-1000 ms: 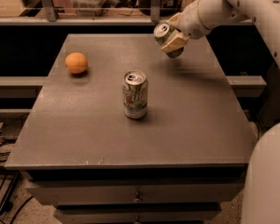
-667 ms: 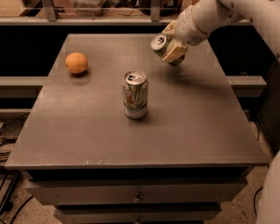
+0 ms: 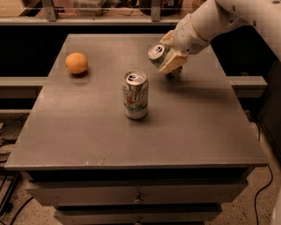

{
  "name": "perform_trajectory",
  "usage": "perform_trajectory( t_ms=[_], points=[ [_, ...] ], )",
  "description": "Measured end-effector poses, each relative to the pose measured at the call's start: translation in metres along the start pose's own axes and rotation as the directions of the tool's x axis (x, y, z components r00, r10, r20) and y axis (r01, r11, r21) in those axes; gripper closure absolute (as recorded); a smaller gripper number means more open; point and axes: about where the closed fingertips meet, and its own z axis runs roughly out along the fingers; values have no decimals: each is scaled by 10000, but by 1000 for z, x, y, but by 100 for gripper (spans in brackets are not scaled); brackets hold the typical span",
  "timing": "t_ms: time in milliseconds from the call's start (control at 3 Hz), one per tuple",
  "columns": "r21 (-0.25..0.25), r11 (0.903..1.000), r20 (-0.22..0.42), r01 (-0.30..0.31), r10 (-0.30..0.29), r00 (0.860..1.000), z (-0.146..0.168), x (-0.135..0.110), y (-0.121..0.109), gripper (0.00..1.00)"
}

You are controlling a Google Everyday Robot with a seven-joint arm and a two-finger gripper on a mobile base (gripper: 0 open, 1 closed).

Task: Knock green can over

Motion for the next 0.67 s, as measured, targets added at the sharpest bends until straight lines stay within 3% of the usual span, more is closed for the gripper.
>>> perform_trajectory(
  t_ms=[333, 667],
  points=[
    [-50, 10000, 22, 6, -6, 10000, 3, -1, 1, 0],
    [-51, 10000, 22, 6, -6, 10000, 3, -1, 1, 0]
  ],
)
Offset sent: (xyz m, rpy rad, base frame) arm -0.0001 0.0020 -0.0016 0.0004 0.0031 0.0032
